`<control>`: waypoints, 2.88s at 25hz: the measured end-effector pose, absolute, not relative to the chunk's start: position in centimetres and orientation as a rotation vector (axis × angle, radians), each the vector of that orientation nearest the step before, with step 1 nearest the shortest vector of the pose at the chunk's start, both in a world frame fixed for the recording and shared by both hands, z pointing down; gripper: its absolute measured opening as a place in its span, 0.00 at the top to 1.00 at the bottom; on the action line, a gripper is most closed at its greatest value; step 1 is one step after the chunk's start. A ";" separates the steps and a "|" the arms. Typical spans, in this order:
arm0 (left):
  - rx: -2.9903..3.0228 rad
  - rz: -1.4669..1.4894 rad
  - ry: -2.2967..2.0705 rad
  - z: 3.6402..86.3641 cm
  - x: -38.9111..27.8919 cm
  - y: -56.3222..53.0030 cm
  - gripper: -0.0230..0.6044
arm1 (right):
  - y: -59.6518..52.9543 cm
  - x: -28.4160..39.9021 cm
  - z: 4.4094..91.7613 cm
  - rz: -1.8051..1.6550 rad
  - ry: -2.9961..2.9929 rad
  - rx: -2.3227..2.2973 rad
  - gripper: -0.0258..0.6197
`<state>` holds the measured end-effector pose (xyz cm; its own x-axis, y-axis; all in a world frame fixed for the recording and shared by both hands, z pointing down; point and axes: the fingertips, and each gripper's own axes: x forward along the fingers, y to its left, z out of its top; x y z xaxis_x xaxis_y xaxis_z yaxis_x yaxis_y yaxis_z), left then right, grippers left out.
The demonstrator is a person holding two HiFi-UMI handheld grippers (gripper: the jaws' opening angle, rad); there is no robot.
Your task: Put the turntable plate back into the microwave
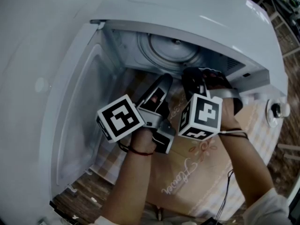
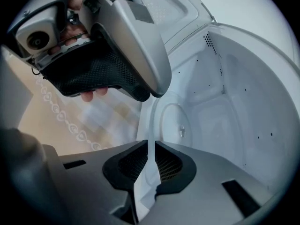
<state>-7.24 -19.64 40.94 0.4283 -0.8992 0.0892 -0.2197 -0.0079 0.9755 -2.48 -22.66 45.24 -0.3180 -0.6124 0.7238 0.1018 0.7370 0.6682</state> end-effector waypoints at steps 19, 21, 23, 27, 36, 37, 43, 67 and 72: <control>1.543 -0.734 -0.975 39.1 -5.4 -17.0 0.83 | -19.3 -1.1 42.3 -0.498 -1.972 0.572 0.88; 1.548 -0.723 -0.973 38.8 -5.0 -16.5 0.83 | -18.7 -0.7 41.8 -0.451 -2.005 0.595 0.89; 1.556 -0.716 -0.967 38.3 -4.6 -16.1 0.83 | -18.1 -0.5 41.3 -0.416 -2.031 0.613 0.89; 1.576 -0.702 -0.961 37.0 -3.9 -15.2 0.85 | -17.0 -0.1 39.3 -0.329 -2.104 0.675 0.90; 1.683 -0.636 -1.010 34.9 -2.4 -12.2 0.93 | -13.6 1.0 35.3 0.062 -2.425 0.851 0.90; 1.693 -0.630 -1.025 34.8 -2.4 -11.7 0.93 | -13.1 1.2 34.9 0.106 -2.463 0.866 0.90; 1.927 -0.631 -1.046 31.0 -1.5 -9.6 0.95 | -10.0 1.6 31.1 0.287 -2.701 0.940 0.90; 2.398 -0.458 -0.855 19.3 0.9 3.0 0.95 | 1.6 3.9 21.6 0.441 -2.976 1.023 0.90; 2.469 -0.455 -0.801 17.1 1.7 5.6 0.95 | 4.6 4.0 20.0 0.393 -2.991 0.930 0.90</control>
<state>1.68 5.62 17.12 0.7710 -0.6175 -0.1555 -0.4501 -0.7013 0.5528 3.95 4.56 19.96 -0.8264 -0.5599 0.0590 -0.5561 0.7955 -0.2406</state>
